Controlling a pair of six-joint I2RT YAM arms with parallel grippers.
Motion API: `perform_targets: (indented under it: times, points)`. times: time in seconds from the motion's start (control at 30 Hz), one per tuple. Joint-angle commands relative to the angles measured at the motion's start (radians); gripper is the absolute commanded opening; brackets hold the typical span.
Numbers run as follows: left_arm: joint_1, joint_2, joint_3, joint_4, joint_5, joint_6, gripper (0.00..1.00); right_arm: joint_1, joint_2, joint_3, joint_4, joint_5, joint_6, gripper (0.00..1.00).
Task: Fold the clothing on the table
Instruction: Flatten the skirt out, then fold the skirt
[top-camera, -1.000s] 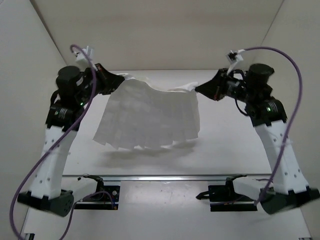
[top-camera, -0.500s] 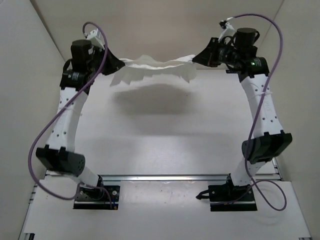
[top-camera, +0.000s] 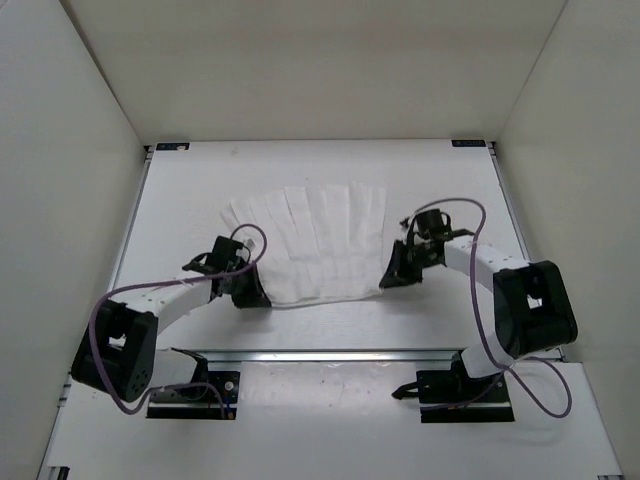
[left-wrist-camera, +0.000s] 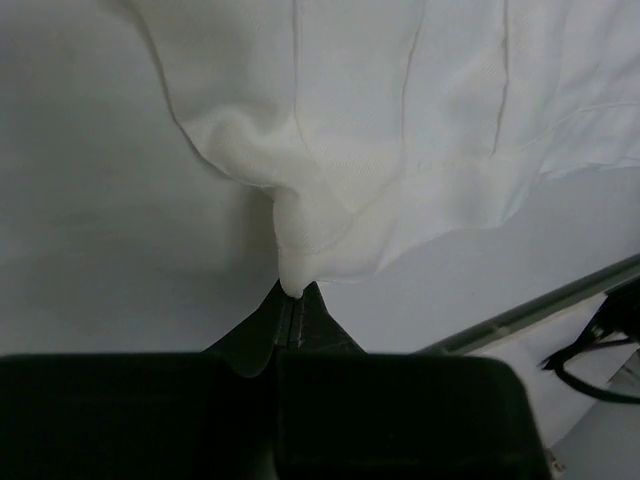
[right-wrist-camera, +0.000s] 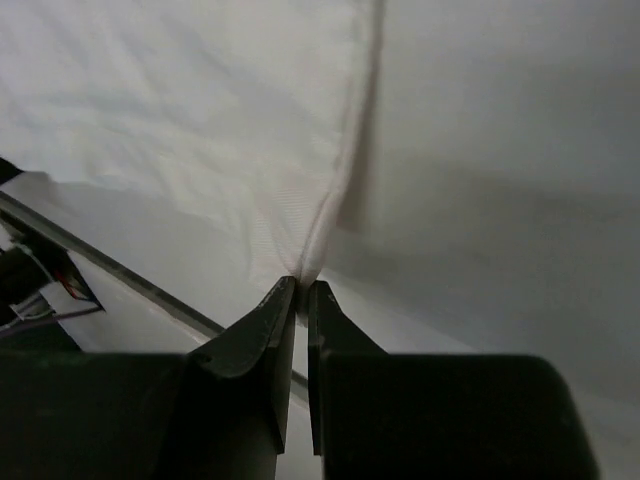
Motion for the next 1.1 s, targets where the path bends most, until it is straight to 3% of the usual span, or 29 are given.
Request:
perform_targets:
  times: [0.0, 0.27, 0.43, 0.57, 0.77, 0.93, 1.07]
  points:
    - [-0.042, -0.129, -0.051, 0.036, -0.009, 0.008, 0.0, 0.032, -0.136, -0.087, 0.026, 0.091, 0.042, 0.0]
    - [-0.082, -0.389, -0.083, -0.181, -0.044, 0.005, 0.0, 0.129, -0.384, -0.19, -0.175, 0.165, 0.099, 0.0]
    - [-0.092, -0.524, -0.037, -0.292, -0.046, -0.017, 0.0, 0.079, -0.554, -0.157, -0.325, 0.177, 0.07, 0.0]
    - [-0.095, -0.644, -0.03, -0.364, -0.015, -0.043, 0.0, 0.057, -0.639, -0.163, -0.411, 0.161, 0.039, 0.0]
    - [-0.102, -0.825, -0.044, -0.439, 0.068, -0.095, 0.0, 0.135, -0.821, -0.235, -0.508, 0.12, 0.076, 0.0]
    - [-0.065, -0.908, 0.005, -0.424, 0.177, -0.145, 0.0, 0.122, -0.872, -0.168, -0.601, 0.079, 0.073, 0.0]
    - [-0.051, -0.806, 0.093, -0.384, 0.168, -0.14, 0.0, 0.044, -0.755, 0.035, -0.669, 0.085, -0.036, 0.0]
